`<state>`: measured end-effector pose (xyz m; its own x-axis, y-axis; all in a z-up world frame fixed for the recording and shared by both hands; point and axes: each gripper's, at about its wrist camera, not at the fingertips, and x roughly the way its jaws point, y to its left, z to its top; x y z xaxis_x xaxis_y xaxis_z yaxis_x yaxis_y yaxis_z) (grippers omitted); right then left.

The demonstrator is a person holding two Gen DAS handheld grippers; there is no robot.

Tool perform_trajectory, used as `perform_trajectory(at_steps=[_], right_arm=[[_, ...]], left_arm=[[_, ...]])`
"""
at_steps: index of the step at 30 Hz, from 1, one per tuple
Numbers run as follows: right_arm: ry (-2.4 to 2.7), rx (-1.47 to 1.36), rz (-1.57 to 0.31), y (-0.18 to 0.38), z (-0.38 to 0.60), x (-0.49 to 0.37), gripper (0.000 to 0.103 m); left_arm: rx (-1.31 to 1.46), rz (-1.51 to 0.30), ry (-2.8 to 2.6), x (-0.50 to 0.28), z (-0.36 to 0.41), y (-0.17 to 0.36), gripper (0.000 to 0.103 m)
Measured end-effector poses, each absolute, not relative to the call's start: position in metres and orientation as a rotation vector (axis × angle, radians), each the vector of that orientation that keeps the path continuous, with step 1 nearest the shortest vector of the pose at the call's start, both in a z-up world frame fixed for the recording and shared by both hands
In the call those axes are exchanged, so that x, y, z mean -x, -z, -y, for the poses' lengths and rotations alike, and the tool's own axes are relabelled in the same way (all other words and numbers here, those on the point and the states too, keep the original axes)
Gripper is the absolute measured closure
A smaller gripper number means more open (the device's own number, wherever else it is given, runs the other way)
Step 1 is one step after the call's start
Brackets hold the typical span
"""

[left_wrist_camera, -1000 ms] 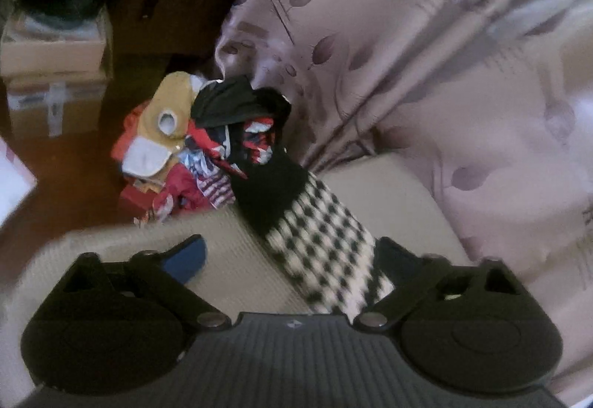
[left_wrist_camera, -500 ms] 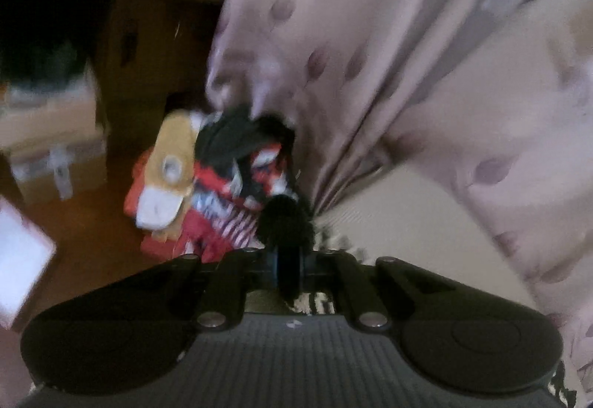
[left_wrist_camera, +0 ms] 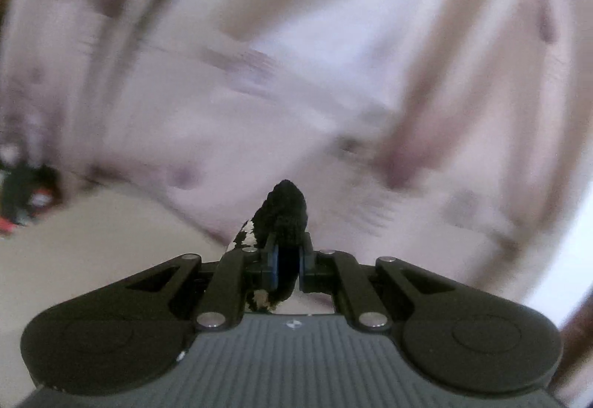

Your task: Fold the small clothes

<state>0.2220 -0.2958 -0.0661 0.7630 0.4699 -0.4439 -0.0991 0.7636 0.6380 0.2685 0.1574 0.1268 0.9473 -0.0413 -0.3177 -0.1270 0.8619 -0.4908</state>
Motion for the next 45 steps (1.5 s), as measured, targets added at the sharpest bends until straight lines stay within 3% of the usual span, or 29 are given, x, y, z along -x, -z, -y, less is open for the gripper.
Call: perform_trajectory(at_steps=[8, 20, 22, 23, 24, 26, 27, 32, 37, 44, 45], right_arm=[[-0.362, -0.624, -0.582, 0.046, 0.324, -0.207, 0.037], [-0.292, -0.737, -0.576, 0.065, 0.393, -0.183, 0.035], [-0.292, -0.752, -0.573, 0.065, 0.399, -0.182, 0.035], [-0.294, -0.756, -0.57, 0.064, 0.401, -0.181, 0.034], [-0.296, -0.753, -0.567, 0.063, 0.404, -0.181, 0.034], [-0.298, -0.739, -0.564, 0.059, 0.407, -0.181, 0.034], [-0.302, -0.733, -0.562, 0.058, 0.409, -0.182, 0.033], [-0.299, -0.657, -0.558, 0.048, 0.416, -0.198, 0.032], [-0.316, -0.474, -0.557, 0.036, 0.413, -0.239, 0.033], [-0.275, -0.327, -0.714, 0.061, 0.397, -0.329, 0.037], [-0.271, -0.328, -0.744, 0.069, 0.396, -0.34, 0.047]], left_arm=[[0.409, -0.429, 0.201, -0.318, 0.026, -0.124, 0.094], [0.298, -0.674, 0.412, -0.364, 0.181, 0.009, 0.093], [0.243, -0.694, 0.45, -0.365, 0.191, 0.027, 0.088], [0.217, -0.687, 0.458, -0.363, 0.195, 0.033, 0.072], [0.196, -0.676, 0.47, -0.36, 0.196, 0.036, 0.045], [0.197, -0.629, 0.469, -0.353, 0.192, 0.037, 0.011], [0.213, -0.589, 0.462, -0.348, 0.188, 0.037, 0.002], [0.249, -0.531, 0.454, -0.325, 0.15, 0.026, 0.0], [0.127, -0.509, 0.272, -0.27, 0.077, 0.053, 0.001], [0.043, -0.478, 0.004, -0.222, -0.009, 0.099, 0.001], [0.085, -0.499, -0.008, -0.22, -0.018, 0.103, 0.001]])
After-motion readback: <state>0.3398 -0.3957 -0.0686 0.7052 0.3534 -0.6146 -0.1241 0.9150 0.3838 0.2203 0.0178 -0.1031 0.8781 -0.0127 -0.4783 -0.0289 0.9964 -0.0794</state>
